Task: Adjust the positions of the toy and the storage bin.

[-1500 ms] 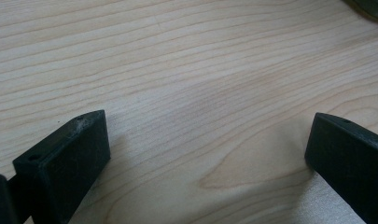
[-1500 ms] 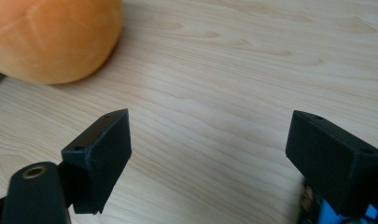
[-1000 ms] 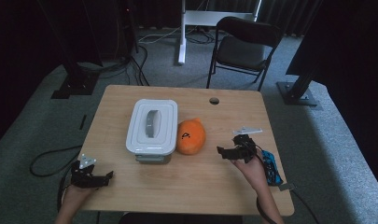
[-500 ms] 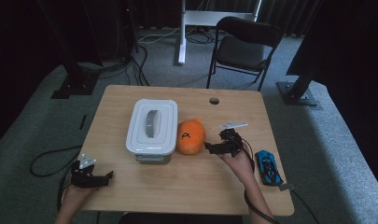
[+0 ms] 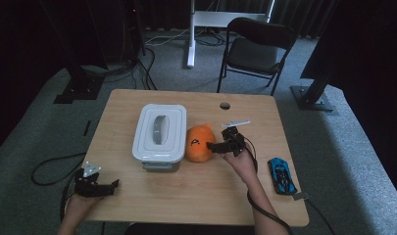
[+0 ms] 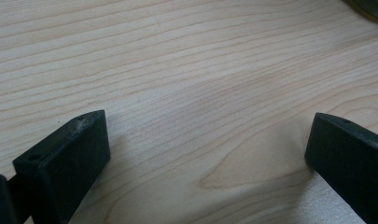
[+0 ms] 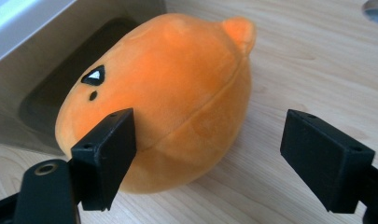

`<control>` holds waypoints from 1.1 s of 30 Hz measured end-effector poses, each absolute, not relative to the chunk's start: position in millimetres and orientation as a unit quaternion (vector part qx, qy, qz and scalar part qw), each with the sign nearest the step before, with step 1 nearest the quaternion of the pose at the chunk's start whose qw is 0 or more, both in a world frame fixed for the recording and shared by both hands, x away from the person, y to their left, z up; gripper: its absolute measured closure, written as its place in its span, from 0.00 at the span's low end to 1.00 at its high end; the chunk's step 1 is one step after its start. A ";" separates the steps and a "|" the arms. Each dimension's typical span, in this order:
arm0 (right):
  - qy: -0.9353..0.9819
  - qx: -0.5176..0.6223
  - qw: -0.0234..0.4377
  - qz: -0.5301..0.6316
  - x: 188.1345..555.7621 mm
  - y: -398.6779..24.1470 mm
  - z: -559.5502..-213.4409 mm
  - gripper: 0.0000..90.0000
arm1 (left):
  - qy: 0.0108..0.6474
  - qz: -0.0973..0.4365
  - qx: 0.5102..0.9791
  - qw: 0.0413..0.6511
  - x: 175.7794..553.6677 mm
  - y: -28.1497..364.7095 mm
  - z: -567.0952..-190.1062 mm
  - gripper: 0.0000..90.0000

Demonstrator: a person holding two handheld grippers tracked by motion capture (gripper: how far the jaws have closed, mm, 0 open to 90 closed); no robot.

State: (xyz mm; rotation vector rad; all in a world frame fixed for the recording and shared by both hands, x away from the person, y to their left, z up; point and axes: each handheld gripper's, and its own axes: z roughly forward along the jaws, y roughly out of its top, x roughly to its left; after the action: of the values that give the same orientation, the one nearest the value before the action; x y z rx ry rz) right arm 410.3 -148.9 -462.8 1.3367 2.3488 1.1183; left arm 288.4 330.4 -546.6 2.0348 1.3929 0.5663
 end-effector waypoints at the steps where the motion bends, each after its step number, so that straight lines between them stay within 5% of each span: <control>1: 0.798 0.455 0.104 0.380 412.2 -148.7 -464.2 0.20 | 0.525 0.214 0.767 0.301 288.4 330.5 -546.6 0.00; 7: 0.802 0.452 0.076 0.383 417.7 -149.5 -470.6 0.23 | 0.525 0.213 0.767 0.301 288.4 330.5 -546.6 0.00; 13: 0.818 0.419 0.046 0.391 417.3 -148.0 -475.6 0.41 | 0.525 0.213 0.767 0.301 288.4 330.4 -546.7 0.00; 33: 0.828 0.399 0.091 0.382 401.9 -139.2 -470.4 0.82 | 0.525 0.213 0.767 0.301 288.4 330.4 -546.6 0.00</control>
State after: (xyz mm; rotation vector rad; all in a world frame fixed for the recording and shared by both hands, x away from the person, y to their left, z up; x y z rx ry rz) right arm 401.9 -139.2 -470.4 1.1871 2.4619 1.1343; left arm 288.4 330.4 -546.6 2.0346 1.3931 0.5662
